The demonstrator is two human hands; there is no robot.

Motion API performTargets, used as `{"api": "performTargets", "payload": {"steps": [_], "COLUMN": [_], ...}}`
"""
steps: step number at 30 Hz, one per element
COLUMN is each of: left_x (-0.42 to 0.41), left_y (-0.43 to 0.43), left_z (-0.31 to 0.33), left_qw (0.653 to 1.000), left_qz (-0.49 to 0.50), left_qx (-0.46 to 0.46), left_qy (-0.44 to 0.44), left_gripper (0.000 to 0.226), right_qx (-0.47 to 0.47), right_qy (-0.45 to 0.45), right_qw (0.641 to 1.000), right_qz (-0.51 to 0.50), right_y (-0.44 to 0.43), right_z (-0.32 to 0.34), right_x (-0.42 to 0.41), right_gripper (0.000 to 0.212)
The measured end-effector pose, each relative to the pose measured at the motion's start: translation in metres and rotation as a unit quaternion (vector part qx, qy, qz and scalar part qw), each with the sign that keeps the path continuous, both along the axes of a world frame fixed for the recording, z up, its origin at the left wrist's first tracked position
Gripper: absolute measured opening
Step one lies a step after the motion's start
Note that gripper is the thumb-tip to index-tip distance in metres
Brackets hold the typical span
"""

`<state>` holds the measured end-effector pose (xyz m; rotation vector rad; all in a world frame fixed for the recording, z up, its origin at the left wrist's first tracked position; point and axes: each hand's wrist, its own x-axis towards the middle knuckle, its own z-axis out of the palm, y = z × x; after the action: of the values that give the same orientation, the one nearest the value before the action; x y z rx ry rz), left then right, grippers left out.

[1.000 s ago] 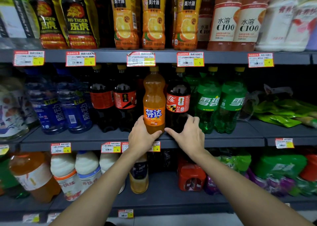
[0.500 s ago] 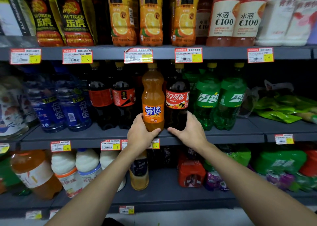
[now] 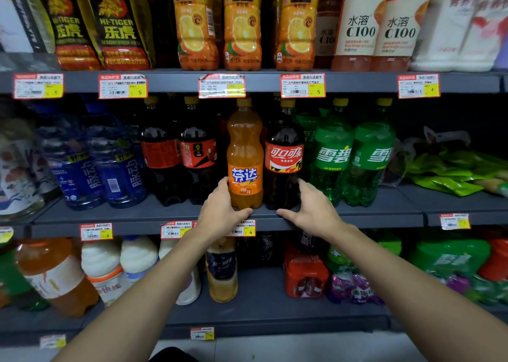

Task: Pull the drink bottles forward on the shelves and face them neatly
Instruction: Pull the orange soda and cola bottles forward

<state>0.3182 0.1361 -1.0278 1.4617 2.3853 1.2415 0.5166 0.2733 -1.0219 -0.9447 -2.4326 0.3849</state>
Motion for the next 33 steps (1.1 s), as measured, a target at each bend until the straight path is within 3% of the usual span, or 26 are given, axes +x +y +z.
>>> {"api": "performTargets", "payload": {"steps": [6, 15, 22, 33], "left_x": [-0.008, -0.003, -0.004, -0.005], "left_y": [-0.002, 0.007, 0.011, 0.013], "left_z": [0.004, -0.002, -0.002, -0.006], "left_qw": [0.998, 0.988, 0.986, 0.987], "left_qz": [-0.013, 0.051, 0.054, 0.062], "left_qx": [-0.026, -0.044, -0.072, -0.053], "left_qy": [0.051, 0.138, 0.142, 0.141], "left_gripper": [0.102, 0.100, 0.106, 0.095], "right_qx": [-0.006, -0.042, -0.018, -0.024], "right_qy": [-0.007, 0.005, 0.001, -0.002], "right_qw": [1.000, 0.999, 1.000, 1.000], "right_qz": [-0.015, 0.010, 0.007, 0.003], "right_y": [0.001, 0.009, 0.009, 0.009], "right_z": [0.005, 0.001, -0.003, -0.003], "right_x": [-0.003, -0.005, -0.005, -0.005], "right_gripper": [0.099, 0.084, 0.084, 0.087]}}
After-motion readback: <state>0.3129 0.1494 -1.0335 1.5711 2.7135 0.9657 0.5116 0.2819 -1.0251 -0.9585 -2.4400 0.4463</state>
